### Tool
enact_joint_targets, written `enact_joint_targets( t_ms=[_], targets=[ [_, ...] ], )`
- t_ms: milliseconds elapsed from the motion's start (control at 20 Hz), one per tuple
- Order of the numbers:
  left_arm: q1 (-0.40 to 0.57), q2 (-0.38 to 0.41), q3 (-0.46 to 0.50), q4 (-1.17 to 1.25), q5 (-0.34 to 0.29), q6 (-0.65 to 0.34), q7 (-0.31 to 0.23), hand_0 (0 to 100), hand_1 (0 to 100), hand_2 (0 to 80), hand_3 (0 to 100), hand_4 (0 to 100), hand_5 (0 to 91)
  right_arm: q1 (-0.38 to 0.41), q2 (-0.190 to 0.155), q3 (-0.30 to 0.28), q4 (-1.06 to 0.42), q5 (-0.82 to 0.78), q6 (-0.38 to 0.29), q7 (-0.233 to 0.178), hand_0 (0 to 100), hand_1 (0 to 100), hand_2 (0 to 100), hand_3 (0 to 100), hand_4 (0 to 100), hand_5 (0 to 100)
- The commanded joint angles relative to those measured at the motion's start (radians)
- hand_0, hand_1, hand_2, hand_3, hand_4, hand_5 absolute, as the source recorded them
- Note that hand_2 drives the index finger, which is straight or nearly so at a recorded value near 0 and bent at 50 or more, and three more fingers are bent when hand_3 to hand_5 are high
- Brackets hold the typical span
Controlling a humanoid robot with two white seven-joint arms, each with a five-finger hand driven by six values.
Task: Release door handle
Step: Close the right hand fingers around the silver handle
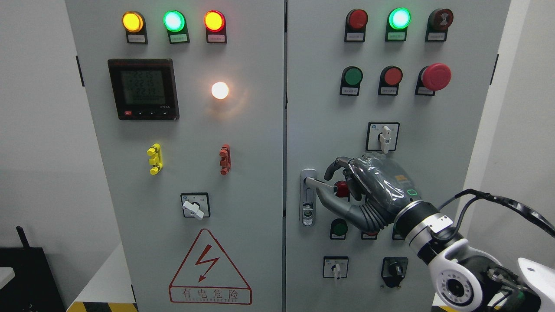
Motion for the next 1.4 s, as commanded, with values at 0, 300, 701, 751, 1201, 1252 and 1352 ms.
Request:
enact_joint_targets(
  t_ms=[0, 300, 701, 751, 1201, 1252, 1352],
  targets=[
    [-0.003, 0.0, 0.002, 0.009, 0.0, -0.001, -0.001, 12, 39, 0.0, 0, 0, 0.0, 0.003, 0.004, -0.001, 0.002, -0.009, -0.001, -0.001, 39, 18, 42, 100, 100, 100],
    [-0.003, 0.0, 0.002, 0.009, 0.0, -0.001, -0.001, 12, 39, 0.0, 0, 0, 0.0, 0.004, 0.004, -0.001, 0.002, -0.009, -0.001, -0.002, 40, 18, 42, 100, 100, 100],
    [-0.003, 0.0, 0.002, 0.009, 0.0, -0.001, -0.001, 12, 39, 0.0, 0, 0, 0.0, 0.009, 0.001, -0.004, 0.002, -0.009, -0.001, -0.002, 40, 18, 42, 100, 100, 100],
    [-0.003, 0.0, 0.002, 0.009, 0.0, -0.001, -0.001, 12, 39, 0.0, 0, 0, 0.0, 0.009, 0.001, -0.005, 0.002, -0.009, -0.001, -0.002, 40, 18, 43, 100, 100, 100],
    [-0.003, 0.0, 0.002, 0.009, 0.0, -0.001, -0.001, 12, 39, 0.0, 0, 0, 0.0, 0.011, -0.001, -0.007, 0.007, -0.015, -0.001, -0.002, 40, 18, 43, 100, 100, 100],
    [-0.003, 0.0, 0.002, 0.009, 0.0, -0.001, -0.001, 12, 39, 0.0, 0, 0, 0.0, 0.012, -0.001, -0.007, 0.007, -0.015, -0.001, -0.002, 40, 18, 43, 100, 100, 100],
    [-0.003, 0.0, 0.002, 0.009, 0.0, -0.001, -0.001, 12, 39, 0.0, 0, 0, 0.0, 0.011, 0.001, -0.008, 0.01, -0.017, -0.001, -0.002, 40, 18, 43, 100, 100, 100]
  ],
)
